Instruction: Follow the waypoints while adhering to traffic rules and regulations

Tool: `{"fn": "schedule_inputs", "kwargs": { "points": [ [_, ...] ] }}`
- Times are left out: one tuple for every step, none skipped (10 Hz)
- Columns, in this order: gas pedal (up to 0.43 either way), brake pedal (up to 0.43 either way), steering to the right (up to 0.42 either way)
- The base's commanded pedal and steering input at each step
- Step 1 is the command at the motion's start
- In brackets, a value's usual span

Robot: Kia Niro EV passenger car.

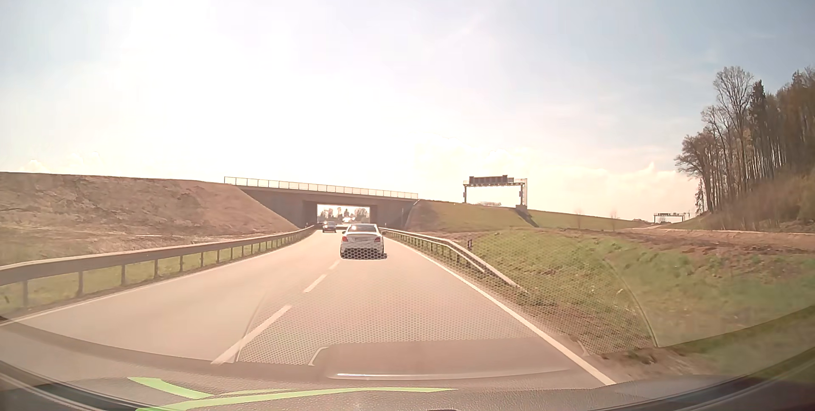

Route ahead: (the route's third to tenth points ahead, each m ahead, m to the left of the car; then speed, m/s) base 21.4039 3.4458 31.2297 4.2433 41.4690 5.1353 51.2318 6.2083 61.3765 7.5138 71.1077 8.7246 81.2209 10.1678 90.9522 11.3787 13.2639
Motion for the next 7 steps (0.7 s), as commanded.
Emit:
{"fn": "schedule_inputs", "kwargs": {
  "points": [
    [0.157,0.000,-0.016],
    [0.157,0.000,-0.016],
    [0.157,0.000,-0.016],
    [0.157,0.000,-0.016],
    [0.157,0.000,-0.016],
    [0.157,0.000,-0.016],
    [0.157,0.000,-0.016]
  ]
}}
